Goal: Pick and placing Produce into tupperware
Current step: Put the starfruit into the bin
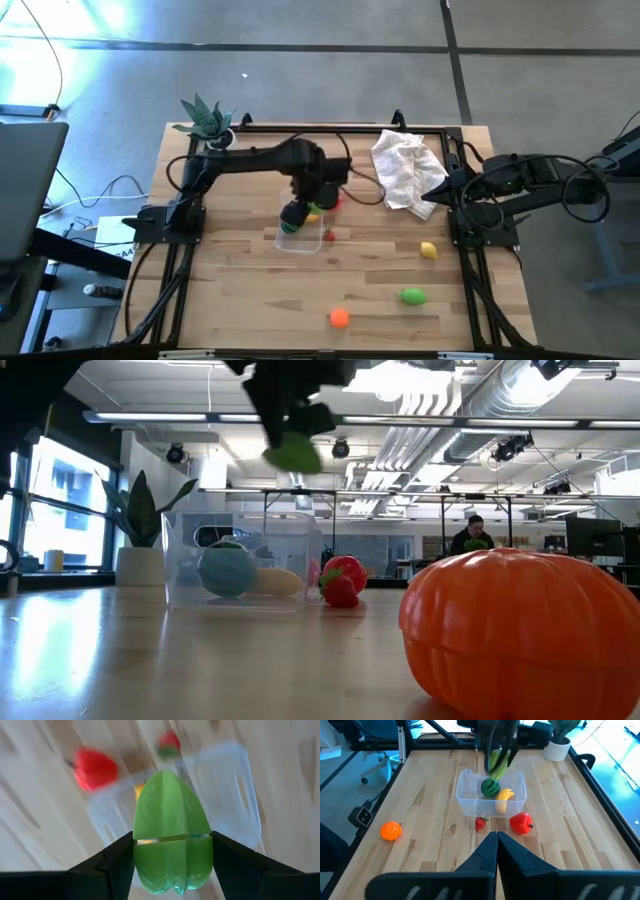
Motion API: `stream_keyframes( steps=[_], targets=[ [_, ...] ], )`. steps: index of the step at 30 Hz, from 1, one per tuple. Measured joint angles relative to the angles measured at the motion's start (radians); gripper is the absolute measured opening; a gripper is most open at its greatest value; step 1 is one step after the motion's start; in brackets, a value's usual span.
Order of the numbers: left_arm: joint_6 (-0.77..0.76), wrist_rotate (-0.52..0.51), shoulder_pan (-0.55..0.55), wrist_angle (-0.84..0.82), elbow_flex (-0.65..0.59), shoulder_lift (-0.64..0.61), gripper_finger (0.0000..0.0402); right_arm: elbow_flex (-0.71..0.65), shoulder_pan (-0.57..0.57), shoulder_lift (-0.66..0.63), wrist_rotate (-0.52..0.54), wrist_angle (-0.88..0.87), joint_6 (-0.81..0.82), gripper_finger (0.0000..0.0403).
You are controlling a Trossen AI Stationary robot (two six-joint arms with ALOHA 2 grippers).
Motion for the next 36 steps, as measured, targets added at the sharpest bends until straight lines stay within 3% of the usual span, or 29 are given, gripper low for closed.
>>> stream_keyframes(
  steps=[5, 10, 17, 28, 36],
  targets=[
    [-0.076, -0.019, -0.014, -0.001, -0.197, -0.055, 0.022, 0.0, 0.0, 0.0, 0.0, 0.0, 0.0, 0.0],
    [-0.123, -0.024, -0.049, 0.039, -0.296, -0.078, 0.022, 0.0, 0.0, 0.0, 0.0, 0.0, 0.0, 0.0],
    [-0.157, -0.095, -0.128, 0.126, -0.366, -0.078, 0.022, 0.0, 0.0, 0.0, 0.0, 0.0, 0.0, 0.0],
    [-0.167, -0.091, -0.178, 0.218, -0.477, -0.077, 0.022, 0.0, 0.0, 0.0, 0.0, 0.0, 0.0, 0.0],
    [-0.056, -0.141, -0.22, 0.214, -0.483, -0.018, 0.022, 0.0, 0.0, 0.0, 0.0, 0.0, 0.0, 0.0]
  ],
)
